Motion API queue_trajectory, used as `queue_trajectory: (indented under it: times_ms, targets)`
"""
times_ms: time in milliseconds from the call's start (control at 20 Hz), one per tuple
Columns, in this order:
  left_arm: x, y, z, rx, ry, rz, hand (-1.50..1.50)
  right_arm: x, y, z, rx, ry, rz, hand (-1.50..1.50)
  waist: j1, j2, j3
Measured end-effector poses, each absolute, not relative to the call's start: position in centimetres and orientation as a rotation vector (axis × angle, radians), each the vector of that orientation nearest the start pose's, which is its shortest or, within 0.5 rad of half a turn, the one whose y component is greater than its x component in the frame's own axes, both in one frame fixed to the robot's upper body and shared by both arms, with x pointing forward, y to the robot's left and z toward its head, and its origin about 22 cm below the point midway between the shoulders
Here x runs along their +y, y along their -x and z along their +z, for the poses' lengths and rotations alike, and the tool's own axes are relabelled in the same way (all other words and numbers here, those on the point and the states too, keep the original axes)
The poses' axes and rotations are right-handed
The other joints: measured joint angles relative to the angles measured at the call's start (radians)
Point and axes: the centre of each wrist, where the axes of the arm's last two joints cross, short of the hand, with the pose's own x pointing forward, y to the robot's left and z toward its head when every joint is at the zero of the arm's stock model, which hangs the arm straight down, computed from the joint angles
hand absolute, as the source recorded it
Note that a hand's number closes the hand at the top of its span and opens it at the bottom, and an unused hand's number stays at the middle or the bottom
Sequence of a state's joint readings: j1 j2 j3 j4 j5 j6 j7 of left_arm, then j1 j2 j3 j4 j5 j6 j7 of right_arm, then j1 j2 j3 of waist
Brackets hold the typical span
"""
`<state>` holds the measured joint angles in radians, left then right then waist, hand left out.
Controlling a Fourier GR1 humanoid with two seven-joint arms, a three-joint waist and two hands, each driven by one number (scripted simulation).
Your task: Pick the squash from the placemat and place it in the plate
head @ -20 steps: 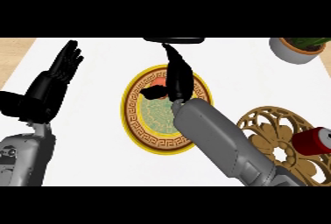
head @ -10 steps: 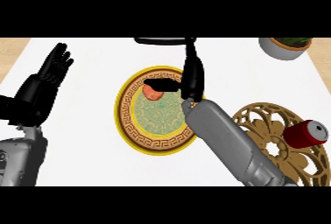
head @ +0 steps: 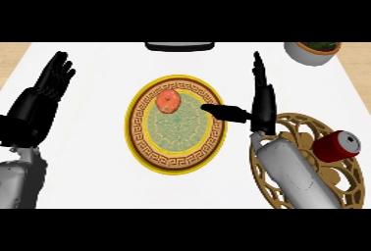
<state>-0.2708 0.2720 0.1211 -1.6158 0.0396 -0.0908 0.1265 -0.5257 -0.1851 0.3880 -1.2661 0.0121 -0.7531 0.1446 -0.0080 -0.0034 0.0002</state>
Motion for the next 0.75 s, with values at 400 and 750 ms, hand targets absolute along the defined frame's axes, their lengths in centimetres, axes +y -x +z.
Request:
queue_trajectory:
  times_ms: [400,750]
  targets:
    - [28.5,-29.1,10.3,-1.744,-0.146,-0.225,0.0,-22.6,-29.0,5.4,-1.705,0.426,0.029,-1.5,-0.001,0.001,0.0]
    - [28.3,-29.2,9.9,-1.748,-0.152,-0.23,0.0,-26.9,-26.6,5.1,-1.717,0.453,0.056,-1.5,0.003,0.002,0.0]
